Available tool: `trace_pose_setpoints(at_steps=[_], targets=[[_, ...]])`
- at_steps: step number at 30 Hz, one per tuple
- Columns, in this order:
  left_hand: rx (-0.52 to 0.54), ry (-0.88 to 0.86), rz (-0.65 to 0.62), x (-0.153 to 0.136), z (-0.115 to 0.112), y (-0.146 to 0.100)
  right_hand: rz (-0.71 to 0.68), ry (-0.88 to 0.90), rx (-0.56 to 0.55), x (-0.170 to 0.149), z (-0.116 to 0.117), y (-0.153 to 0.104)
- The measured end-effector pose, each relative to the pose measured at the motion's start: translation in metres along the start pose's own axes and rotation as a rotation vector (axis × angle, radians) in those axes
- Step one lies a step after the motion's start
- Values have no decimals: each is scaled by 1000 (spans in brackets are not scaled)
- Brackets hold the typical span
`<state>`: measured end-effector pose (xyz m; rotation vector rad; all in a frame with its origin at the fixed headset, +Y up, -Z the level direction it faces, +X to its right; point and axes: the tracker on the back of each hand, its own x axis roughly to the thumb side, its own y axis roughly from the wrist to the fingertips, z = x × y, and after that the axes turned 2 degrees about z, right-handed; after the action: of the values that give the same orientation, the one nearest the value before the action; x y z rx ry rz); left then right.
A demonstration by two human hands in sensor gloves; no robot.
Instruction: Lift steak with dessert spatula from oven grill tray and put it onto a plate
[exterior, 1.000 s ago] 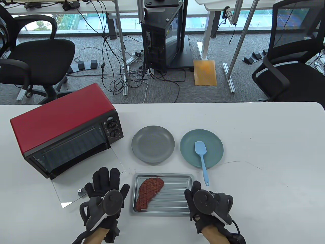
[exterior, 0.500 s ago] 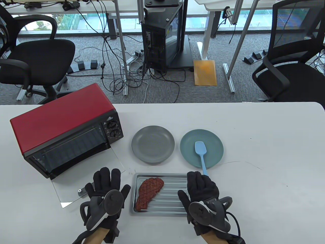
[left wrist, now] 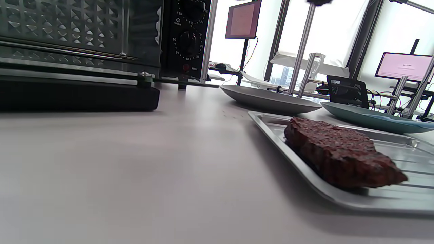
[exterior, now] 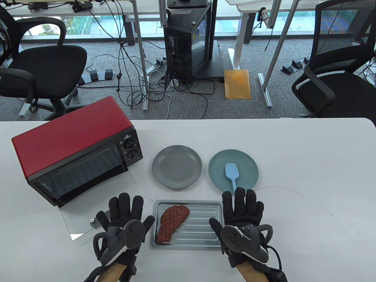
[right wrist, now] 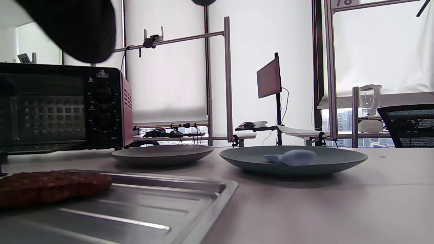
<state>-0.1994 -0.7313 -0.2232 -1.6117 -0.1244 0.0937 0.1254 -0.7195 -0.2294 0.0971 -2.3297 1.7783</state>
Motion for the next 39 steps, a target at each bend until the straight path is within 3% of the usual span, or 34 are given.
trace_pose_setpoints(at_steps=[39], targets=[[-42,35,-34,5,-2,-1,245,-43,125,-51,43,22]])
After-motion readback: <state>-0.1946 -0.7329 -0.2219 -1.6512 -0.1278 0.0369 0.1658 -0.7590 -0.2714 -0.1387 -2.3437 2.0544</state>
